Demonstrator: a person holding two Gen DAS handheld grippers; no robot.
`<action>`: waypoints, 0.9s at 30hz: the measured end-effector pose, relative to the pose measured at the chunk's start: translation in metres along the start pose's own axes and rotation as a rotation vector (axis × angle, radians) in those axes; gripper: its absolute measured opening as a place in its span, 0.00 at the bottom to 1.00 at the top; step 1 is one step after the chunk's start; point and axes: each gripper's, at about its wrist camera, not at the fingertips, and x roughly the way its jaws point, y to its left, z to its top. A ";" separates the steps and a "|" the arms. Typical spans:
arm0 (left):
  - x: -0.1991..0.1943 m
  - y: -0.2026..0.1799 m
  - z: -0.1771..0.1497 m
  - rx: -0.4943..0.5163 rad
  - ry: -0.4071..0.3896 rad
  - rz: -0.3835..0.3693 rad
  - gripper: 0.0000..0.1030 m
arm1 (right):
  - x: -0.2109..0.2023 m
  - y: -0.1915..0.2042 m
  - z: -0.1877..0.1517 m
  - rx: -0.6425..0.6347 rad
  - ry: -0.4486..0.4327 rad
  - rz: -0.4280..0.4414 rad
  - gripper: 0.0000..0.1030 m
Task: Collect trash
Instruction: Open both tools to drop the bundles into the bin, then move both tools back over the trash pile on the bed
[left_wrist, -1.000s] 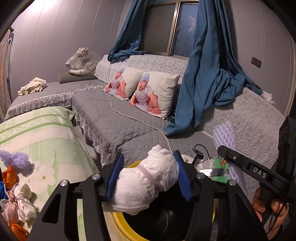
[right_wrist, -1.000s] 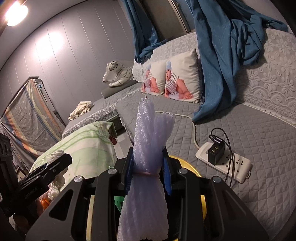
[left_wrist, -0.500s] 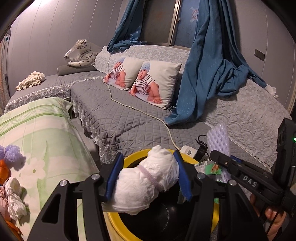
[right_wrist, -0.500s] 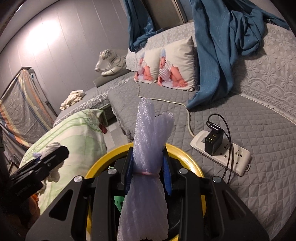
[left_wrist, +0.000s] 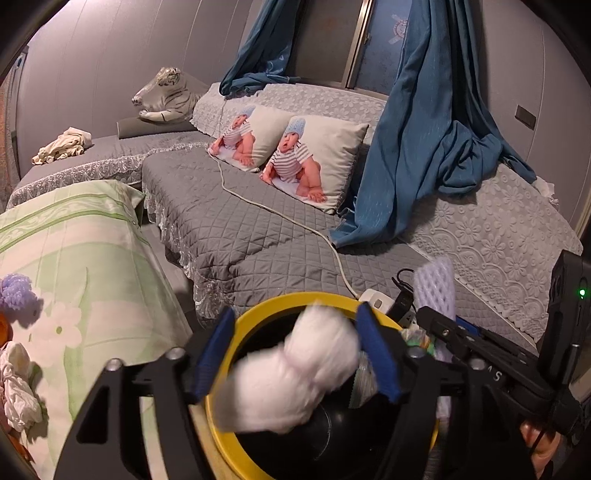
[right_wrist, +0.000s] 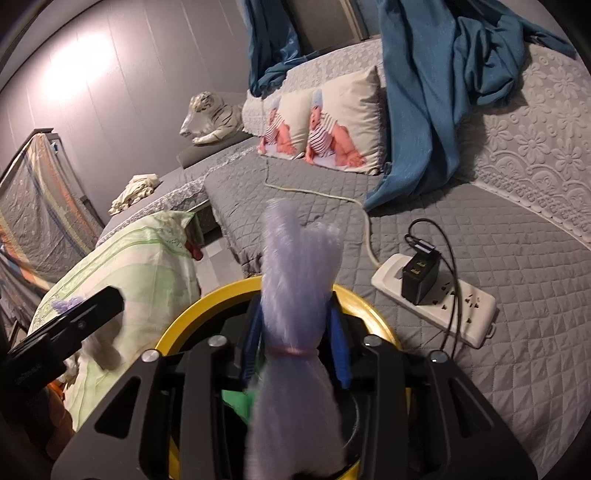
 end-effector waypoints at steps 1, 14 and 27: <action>-0.001 0.001 0.000 -0.004 -0.007 0.003 0.78 | -0.001 -0.002 0.001 0.007 -0.003 -0.006 0.42; -0.038 0.025 0.016 -0.072 -0.111 0.061 0.92 | -0.027 -0.010 0.010 0.051 -0.096 -0.013 0.73; -0.121 0.090 0.032 -0.109 -0.250 0.236 0.92 | -0.063 0.045 0.023 -0.033 -0.227 0.073 0.84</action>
